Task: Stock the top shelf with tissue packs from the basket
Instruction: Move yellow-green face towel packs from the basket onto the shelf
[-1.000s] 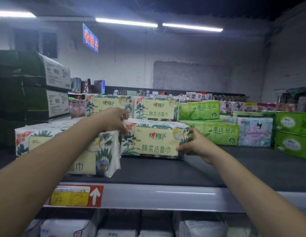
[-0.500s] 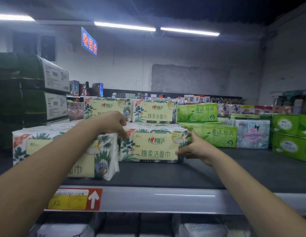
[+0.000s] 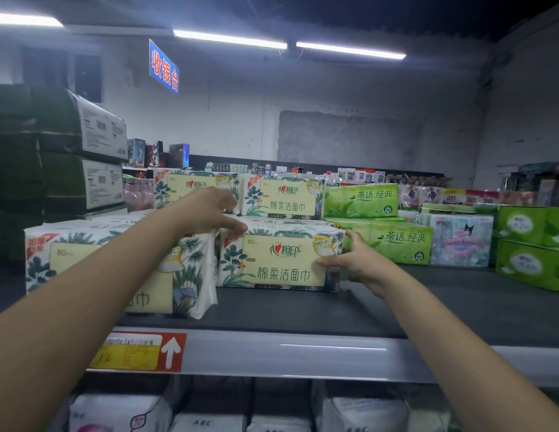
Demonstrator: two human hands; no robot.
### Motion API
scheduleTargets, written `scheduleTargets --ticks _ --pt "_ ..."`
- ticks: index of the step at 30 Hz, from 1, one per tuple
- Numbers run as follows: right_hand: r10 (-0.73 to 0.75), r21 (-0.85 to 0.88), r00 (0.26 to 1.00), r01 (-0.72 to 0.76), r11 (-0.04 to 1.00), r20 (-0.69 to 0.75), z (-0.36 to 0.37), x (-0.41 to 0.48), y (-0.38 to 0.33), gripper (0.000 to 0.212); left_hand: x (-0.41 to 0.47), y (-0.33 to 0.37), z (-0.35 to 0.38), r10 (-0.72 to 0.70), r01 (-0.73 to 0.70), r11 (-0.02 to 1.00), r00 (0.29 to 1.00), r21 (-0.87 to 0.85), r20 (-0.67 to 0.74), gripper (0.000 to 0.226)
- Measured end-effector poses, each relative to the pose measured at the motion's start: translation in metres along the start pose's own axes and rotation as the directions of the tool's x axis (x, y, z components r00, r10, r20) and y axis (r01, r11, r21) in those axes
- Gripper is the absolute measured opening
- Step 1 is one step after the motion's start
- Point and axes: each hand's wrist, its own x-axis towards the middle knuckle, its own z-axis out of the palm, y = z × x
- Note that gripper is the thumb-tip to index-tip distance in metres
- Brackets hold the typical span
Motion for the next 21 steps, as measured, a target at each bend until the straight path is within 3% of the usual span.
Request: scheduleTargets --ticks 11,15,21 --pt "-0.105 -0.162 0.995 0.103 0.981 0.001 0.001 -0.021 -0.011 0.104 -0.003 -0.004 -0.005 0.055 -0.058 0.998 0.990 -0.019 -0.134 0.062" --pt "-0.111 -0.346 0.993 0.094 0.934 -0.031 -0.006 -0.024 -0.018 0.116 -0.009 -0.001 -0.009 0.082 -0.085 0.996 0.993 -0.038 -0.081 0.058" --pt "-0.185 -0.440 0.981 0.145 0.886 -0.050 -0.013 -0.038 -0.033 0.119 -0.019 0.009 -0.017 0.107 -0.112 0.990 0.993 -0.081 -0.055 0.056"
